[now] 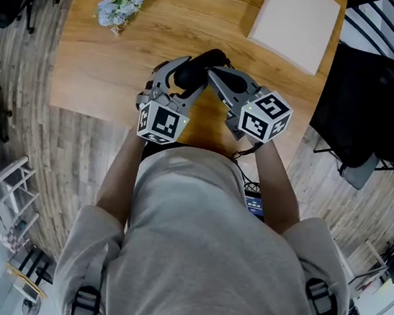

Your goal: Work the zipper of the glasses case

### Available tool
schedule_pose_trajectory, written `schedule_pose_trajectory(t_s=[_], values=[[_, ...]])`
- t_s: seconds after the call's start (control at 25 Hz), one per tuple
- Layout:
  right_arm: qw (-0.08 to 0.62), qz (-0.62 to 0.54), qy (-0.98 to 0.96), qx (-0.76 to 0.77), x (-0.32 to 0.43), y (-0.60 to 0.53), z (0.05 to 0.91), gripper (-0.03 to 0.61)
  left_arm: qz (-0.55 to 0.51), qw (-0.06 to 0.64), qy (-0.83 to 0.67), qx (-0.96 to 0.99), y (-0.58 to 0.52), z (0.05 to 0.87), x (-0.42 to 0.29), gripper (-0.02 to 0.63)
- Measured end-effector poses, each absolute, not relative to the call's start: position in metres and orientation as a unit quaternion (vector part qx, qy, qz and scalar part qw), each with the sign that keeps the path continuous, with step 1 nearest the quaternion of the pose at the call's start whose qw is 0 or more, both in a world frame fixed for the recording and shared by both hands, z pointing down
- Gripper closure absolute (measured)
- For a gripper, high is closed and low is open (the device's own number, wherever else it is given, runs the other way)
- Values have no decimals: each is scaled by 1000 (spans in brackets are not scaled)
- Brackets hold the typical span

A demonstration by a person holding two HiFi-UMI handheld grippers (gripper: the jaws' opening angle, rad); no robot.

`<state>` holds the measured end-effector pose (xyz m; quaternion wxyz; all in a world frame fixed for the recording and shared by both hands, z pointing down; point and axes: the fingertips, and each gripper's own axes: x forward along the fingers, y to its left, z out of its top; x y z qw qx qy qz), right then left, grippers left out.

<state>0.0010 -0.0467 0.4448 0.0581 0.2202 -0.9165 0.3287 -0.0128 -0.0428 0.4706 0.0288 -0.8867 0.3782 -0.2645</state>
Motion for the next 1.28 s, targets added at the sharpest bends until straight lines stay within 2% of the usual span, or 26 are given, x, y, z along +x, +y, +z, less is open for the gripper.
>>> schedule_pose_trajectory(t_s=[0.16,0.36,0.64,1.04,1.28], values=[[53,348,-911,215,4,-47,450,554,-287,35,365,-885,-38,467,-13,344],[107,296,-923,223,-5,-41,454,554,-320,37,361,-875,-38,474,-18,344],[132,253,-935,210,-22,-28,444,554,-337,38,361,-869,-39,479,-22,344],[138,238,-943,190,-32,-18,440,554,-352,35,353,-866,-38,485,-22,344],[104,264,-940,188,-30,-22,433,554,-315,37,368,-874,-41,476,-21,342]])
